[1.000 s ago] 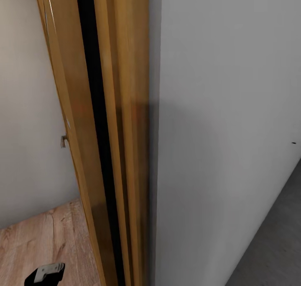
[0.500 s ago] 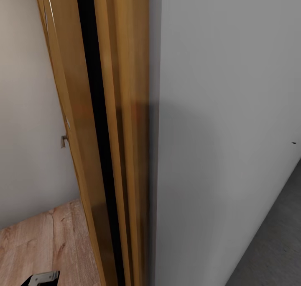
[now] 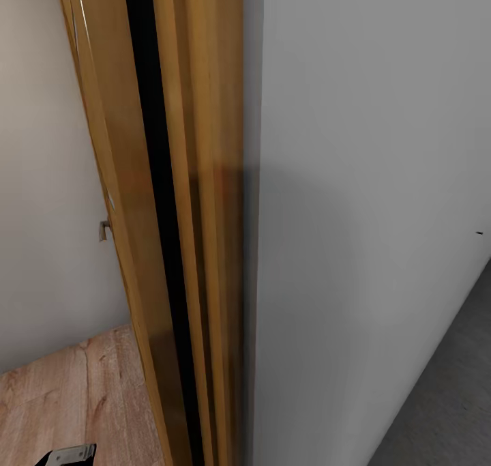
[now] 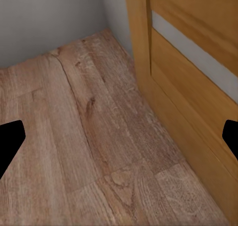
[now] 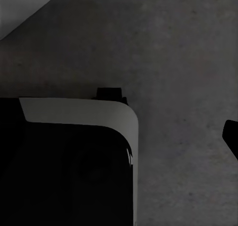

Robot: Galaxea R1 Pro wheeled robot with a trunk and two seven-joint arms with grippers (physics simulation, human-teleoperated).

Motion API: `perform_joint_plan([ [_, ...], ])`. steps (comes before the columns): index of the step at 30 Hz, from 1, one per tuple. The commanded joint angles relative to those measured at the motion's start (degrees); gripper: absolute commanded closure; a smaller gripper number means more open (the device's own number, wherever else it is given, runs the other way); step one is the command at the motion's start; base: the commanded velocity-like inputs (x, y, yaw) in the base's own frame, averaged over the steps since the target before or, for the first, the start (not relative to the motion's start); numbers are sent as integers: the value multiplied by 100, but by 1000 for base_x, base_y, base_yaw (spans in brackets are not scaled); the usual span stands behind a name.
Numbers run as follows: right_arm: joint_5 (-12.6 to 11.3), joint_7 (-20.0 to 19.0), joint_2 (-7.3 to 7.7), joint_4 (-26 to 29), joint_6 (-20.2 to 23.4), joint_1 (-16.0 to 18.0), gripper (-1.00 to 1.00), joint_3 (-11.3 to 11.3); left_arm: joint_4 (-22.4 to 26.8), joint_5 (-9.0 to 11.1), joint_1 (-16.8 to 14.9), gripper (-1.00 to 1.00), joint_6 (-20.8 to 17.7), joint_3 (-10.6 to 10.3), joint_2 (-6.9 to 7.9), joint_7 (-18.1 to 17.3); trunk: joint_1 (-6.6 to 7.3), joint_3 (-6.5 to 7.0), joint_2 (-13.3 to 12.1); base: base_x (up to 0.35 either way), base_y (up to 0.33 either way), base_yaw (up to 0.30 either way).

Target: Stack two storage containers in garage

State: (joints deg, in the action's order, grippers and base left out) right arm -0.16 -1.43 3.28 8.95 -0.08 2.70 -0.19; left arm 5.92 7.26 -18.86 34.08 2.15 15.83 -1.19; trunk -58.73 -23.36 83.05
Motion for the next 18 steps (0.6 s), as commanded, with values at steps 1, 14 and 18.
perform_joint_plan([
  [1,-1,-15,0,1,-1,2,-100,-2,-6,11,-4,-100,16,17,-1,-13,0,-6,3,0,0,0],
  [14,-1,-15,5,10,-1,20,-100,-15,41,-14,14,-100,42,-3,-115,-13,0,-6,3,0,0,0],
  [18,-1,-15,5,10,-1,20,-100,-15,41,-14,14,-100,42,-3,-115,-13,0,-6,3,0,0,0],
])
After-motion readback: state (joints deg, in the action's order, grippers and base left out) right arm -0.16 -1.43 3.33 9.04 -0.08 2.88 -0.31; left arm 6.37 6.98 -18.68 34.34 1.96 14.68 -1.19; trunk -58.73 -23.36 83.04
